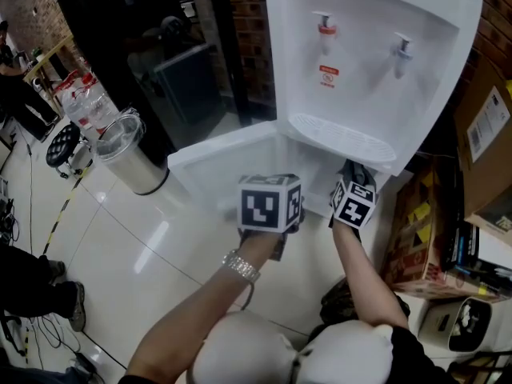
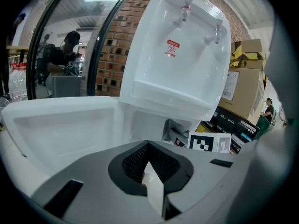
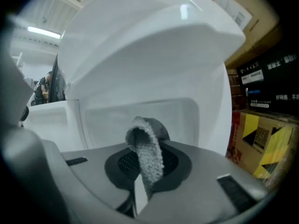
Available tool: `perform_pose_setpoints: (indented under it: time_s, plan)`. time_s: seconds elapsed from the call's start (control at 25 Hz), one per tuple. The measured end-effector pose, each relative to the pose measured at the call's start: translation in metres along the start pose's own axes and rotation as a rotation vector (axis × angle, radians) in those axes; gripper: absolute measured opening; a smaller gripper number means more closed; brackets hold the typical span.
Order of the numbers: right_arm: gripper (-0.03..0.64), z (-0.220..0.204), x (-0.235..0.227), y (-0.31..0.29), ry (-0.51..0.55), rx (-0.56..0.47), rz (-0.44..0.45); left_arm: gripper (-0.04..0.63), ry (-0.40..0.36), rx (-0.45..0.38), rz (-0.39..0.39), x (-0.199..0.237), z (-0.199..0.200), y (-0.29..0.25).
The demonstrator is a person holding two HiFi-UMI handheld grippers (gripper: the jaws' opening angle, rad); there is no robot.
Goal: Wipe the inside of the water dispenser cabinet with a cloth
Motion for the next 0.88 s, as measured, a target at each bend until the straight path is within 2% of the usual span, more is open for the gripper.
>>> perform_pose_setpoints:
  time_s: [0.12,0.32,0.44,0.6,0.68,0.88]
  plan:
    - [0.02,-0.013,-0.004,-0.002,-0.03,0.039,-0.015,0.002,0.002,-0.003,-0.001,0.001,0.001,0.001]
    - [0.02,-0.073,-0.008,-0.017,-0.018,0.188,-0.009,0.002,-0.008,-0.002,-0.005,-0.001,0.0,0.0]
    - [0.02,-0.09,-0.002,-0.022,-0.033,0.225,0.026,0.002,-0.009,0.007,0.002,0.002,-0.002,-0.002]
    - [0.02,-0.133,0.005,-0.027,-0.129,0.376,0.101,0.002,-0.012,0.008,-0.003,-0.003,-0.004,-0.004]
    - [0.02,-0.126,0.007,-0.027,-0.146,0.372,0.125,0.002,-0.022,0.009,-0.002,-0.003,-0.004,-0.005]
    - [0.02,-0.054,0.01,-0.024,-0.07,0.195,0.133,0.002,-0.033,0.029,0.032,0.003,-0.008,-0.009]
Point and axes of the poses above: the fingertips, and each gripper's own axes: y backward along the fingers, x to its left, z out of its top, the point moved 1 cm from there along y, backward along the fingers, and after that the axes turned 15 degrees about y, right-handed, at the moved point
